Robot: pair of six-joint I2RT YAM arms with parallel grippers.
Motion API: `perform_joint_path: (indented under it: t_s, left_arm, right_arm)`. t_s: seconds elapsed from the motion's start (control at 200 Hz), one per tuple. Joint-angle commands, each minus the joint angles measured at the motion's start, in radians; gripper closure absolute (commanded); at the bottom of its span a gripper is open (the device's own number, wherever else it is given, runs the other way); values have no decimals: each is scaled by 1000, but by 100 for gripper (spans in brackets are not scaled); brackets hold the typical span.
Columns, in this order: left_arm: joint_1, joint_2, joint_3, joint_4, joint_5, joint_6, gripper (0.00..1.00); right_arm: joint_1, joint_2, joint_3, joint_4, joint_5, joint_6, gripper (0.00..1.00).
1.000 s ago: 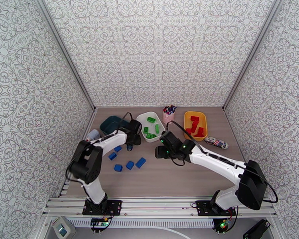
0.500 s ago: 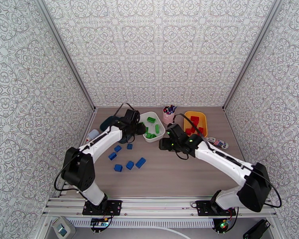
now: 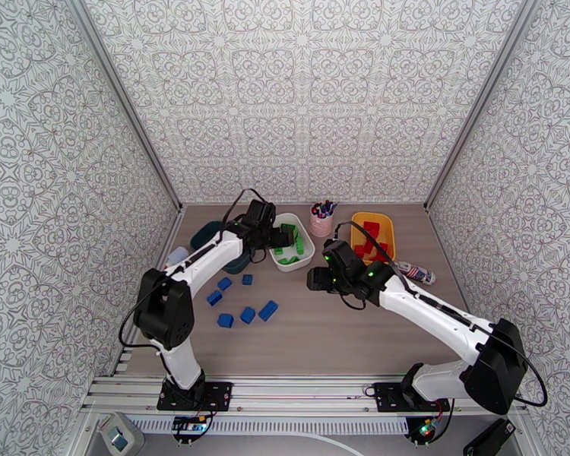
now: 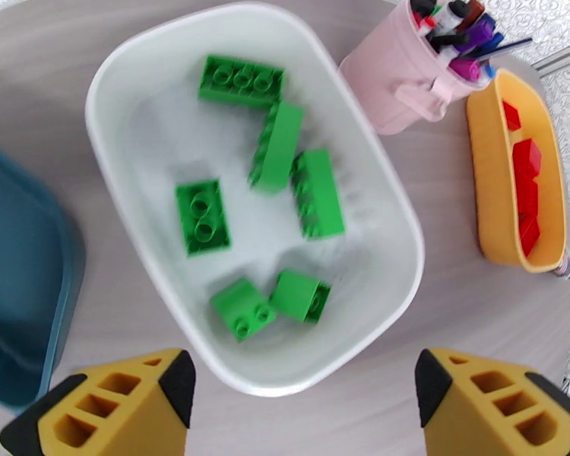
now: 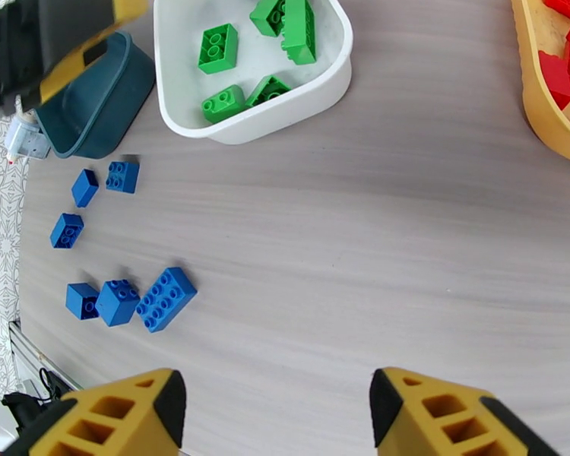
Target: Sort the legos into containers by color
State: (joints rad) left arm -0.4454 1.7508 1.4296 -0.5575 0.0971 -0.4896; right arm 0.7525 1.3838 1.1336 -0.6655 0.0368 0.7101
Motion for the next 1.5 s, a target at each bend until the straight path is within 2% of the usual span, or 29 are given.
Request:
perform_joint_path:
  t_s: [0.0,0.2,0.415,0.715,1.115,1.491]
  left_arm:
    - [-1,-104,-74,-9,-41,10,15]
    - [8,-223,-208,-40,-71,28,14]
    - [6,-309,-345,-35,-46,16,9]
    - [-80,-315,-547,81,-22,-56,8]
    - [-168,-202,-563,102,-46,-40,11]
    - [-283,-149,-571,52,-117,-74,17]
  right_arm:
    - [-4,22,-16,22,-37,-21,30]
    - [10,61,-1,61,-82,-28,28]
    - [54,138,57,64,-89,-33,28]
    - [69,135,29,65,-85,-14,28]
    - [73,19,-156,84,-74,54,28]
    - [94,29,-189,98,-63,76,30]
